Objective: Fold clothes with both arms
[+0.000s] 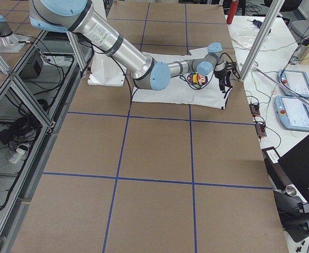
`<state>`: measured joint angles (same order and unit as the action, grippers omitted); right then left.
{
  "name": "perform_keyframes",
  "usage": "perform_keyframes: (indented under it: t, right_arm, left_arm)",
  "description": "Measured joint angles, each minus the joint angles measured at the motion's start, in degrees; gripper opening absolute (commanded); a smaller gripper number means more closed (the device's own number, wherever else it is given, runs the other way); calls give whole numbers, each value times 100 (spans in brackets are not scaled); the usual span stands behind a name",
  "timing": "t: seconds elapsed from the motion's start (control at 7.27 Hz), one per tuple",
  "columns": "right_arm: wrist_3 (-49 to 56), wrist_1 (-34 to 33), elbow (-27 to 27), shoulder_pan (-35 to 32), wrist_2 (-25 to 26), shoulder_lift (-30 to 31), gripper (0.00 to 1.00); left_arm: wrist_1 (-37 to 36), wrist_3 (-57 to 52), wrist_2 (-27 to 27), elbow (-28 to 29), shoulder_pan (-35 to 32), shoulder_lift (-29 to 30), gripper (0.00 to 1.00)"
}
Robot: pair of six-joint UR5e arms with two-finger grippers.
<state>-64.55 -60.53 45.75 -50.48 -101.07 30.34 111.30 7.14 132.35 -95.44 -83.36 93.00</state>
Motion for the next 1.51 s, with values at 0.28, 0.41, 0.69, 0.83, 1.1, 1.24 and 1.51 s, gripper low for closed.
perform_keyframes:
  t: [0.28,0.41,0.69,0.83,1.1,1.24,1.51]
  right_arm:
    - [16,-564,1538,-479,-1028,827,100]
    - [31,-690,2294,-795,-1665,1419,100]
    - [63,-718,3656,-1361,-2756,2676,100]
    - [99,-716,4236,-1575,-3098,3239,100]
    - [318,-697,5098,-1771,-3306,4141,100]
    - [437,-689,5432,-1795,-3275,4484,100]
    - [525,-671,5719,-1803,-3099,4783,100]
  left_arm:
    - [564,1226,68,668,578,629,100]
    - [733,1712,194,1192,831,1143,100]
    - [1091,2531,283,2026,1453,1947,100]
    - [1637,3123,274,2515,1689,2271,99]
    - [3109,4345,-275,3594,2063,2821,99]
    - [3517,4588,-558,4080,2187,3106,98]
    - [3950,4780,-841,5012,2328,3740,84]
